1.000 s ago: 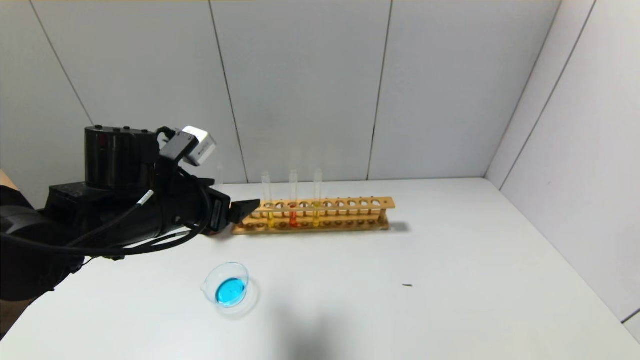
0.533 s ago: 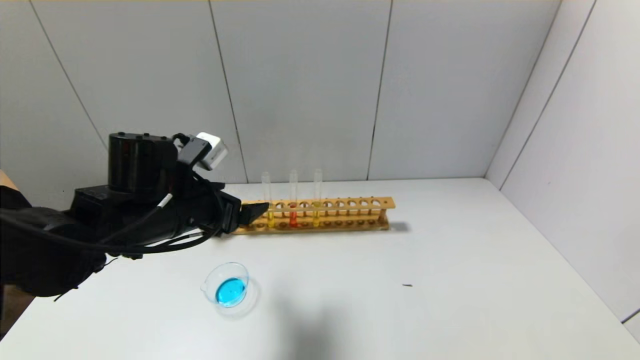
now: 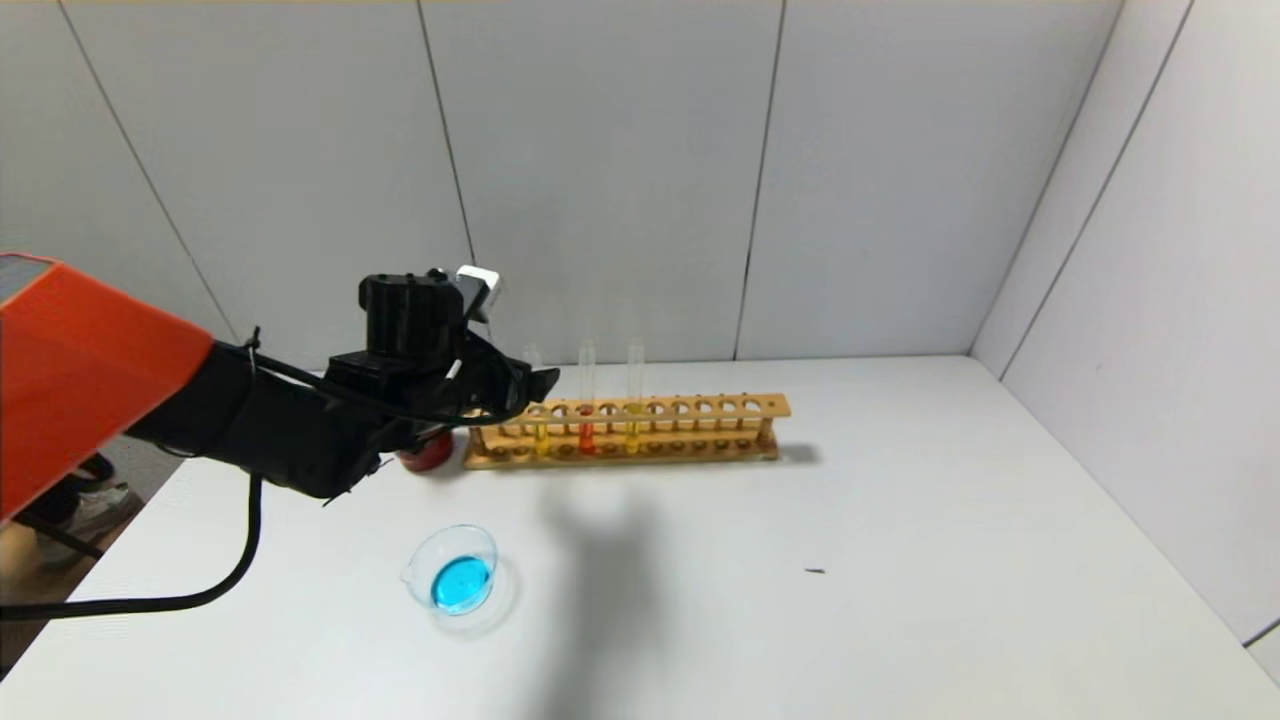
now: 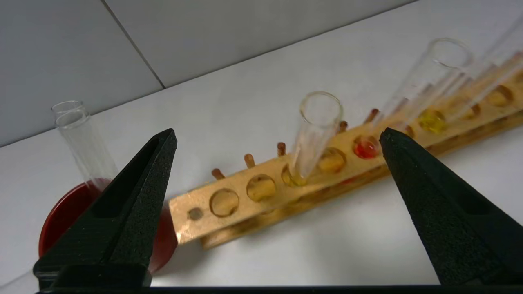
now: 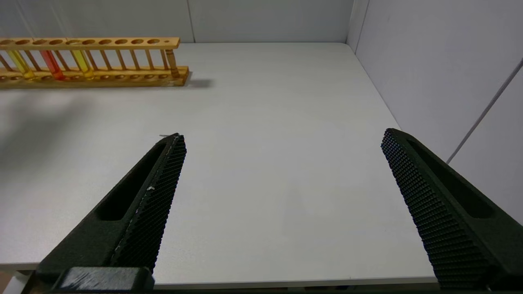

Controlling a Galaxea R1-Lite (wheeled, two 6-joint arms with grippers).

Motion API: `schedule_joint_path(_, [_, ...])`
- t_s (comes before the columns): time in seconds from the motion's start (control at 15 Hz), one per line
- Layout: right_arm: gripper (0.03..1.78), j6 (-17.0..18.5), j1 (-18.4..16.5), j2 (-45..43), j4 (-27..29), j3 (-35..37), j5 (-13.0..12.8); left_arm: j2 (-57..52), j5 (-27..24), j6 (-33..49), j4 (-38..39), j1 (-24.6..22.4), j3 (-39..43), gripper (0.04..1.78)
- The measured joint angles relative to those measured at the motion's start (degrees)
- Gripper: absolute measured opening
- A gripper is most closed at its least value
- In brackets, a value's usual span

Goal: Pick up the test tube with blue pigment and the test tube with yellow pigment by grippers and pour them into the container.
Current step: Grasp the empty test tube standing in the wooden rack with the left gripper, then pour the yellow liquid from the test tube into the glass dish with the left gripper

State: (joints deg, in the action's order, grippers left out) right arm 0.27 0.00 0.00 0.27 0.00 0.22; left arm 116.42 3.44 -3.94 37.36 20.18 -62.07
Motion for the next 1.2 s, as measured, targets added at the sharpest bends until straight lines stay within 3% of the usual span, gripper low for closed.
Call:
schedule_joint_path(0.2, [1.75, 0.0, 0.0, 0.0, 0.0, 0.0, 0.0, 3.3, 0.1, 2.0, -1.9, -0.3, -4.5, 1.71])
schedule_joint_path(0.4, [1.75, 0.0, 0.0, 0.0, 0.0, 0.0, 0.0, 5.0, 0.1, 2.5, -3.0, -0.2, -6.2, 1.47])
schedule_joint_path(0.73, [1.75, 0.0, 0.0, 0.0, 0.0, 0.0, 0.0, 5.4, 0.1, 2.5, -2.8, 0.2, -6.5, 0.60])
schedule_joint_path(0.87, [1.75, 0.0, 0.0, 0.0, 0.0, 0.0, 0.0, 5.5, 0.1, 2.5, -2.9, 0.5, -6.5, 0.35])
schedule_joint_path(1.2, [1.75, 0.0, 0.0, 0.0, 0.0, 0.0, 0.0, 3.9, 0.5, 2.0, -3.9, 1.7, -6.8, 0.31])
